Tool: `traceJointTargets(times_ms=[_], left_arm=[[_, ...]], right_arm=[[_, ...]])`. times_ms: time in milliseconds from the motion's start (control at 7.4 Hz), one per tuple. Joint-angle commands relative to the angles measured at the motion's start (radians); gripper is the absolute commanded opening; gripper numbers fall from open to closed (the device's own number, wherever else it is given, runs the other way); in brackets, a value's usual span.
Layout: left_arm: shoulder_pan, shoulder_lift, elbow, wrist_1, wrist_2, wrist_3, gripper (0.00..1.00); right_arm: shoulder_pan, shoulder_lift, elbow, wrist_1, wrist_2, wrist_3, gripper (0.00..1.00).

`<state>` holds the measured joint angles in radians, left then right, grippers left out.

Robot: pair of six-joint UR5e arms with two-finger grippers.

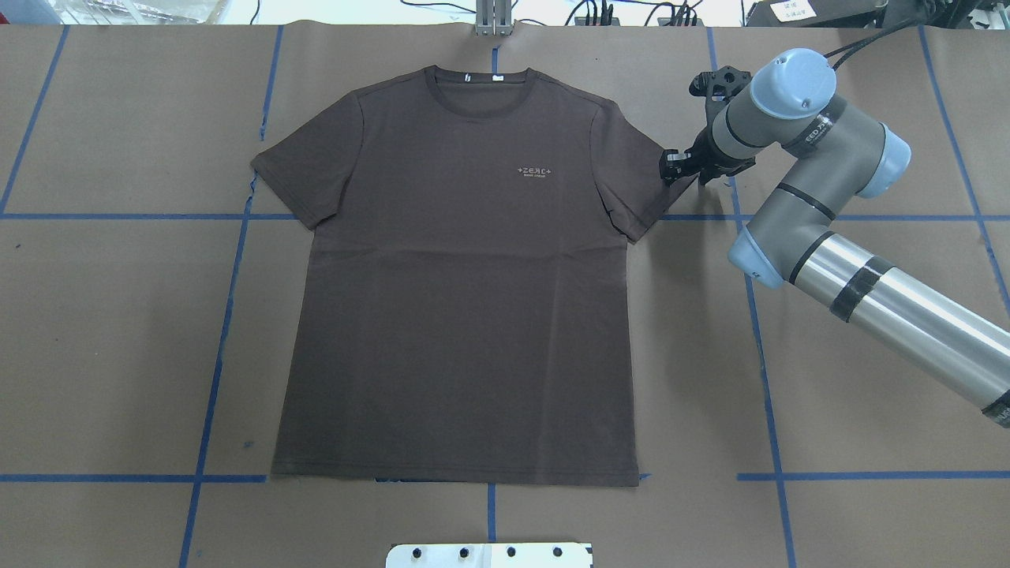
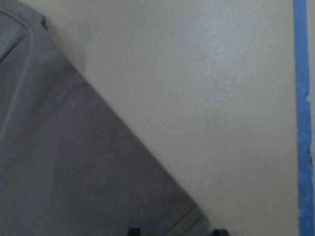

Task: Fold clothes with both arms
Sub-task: 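Move the right gripper to the sleeve nearest it and grasp it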

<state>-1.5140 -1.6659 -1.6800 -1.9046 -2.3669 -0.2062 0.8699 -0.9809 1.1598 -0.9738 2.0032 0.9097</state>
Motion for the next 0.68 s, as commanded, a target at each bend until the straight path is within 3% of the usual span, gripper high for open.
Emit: traceJointTargets(times_ms=[0, 541], left_arm=[[0.0, -0.001, -0.003, -0.001, -0.002, -0.005, 1.0], [0.0, -0.006, -0.003, -0.001, -0.002, -0.009, 1.0]], right_arm=[[0.0, 0.01, 0.0, 0.0, 0.0, 0.0, 0.0], [0.0, 0.111, 0.005, 0.003, 0.0, 0.012, 0.0]])
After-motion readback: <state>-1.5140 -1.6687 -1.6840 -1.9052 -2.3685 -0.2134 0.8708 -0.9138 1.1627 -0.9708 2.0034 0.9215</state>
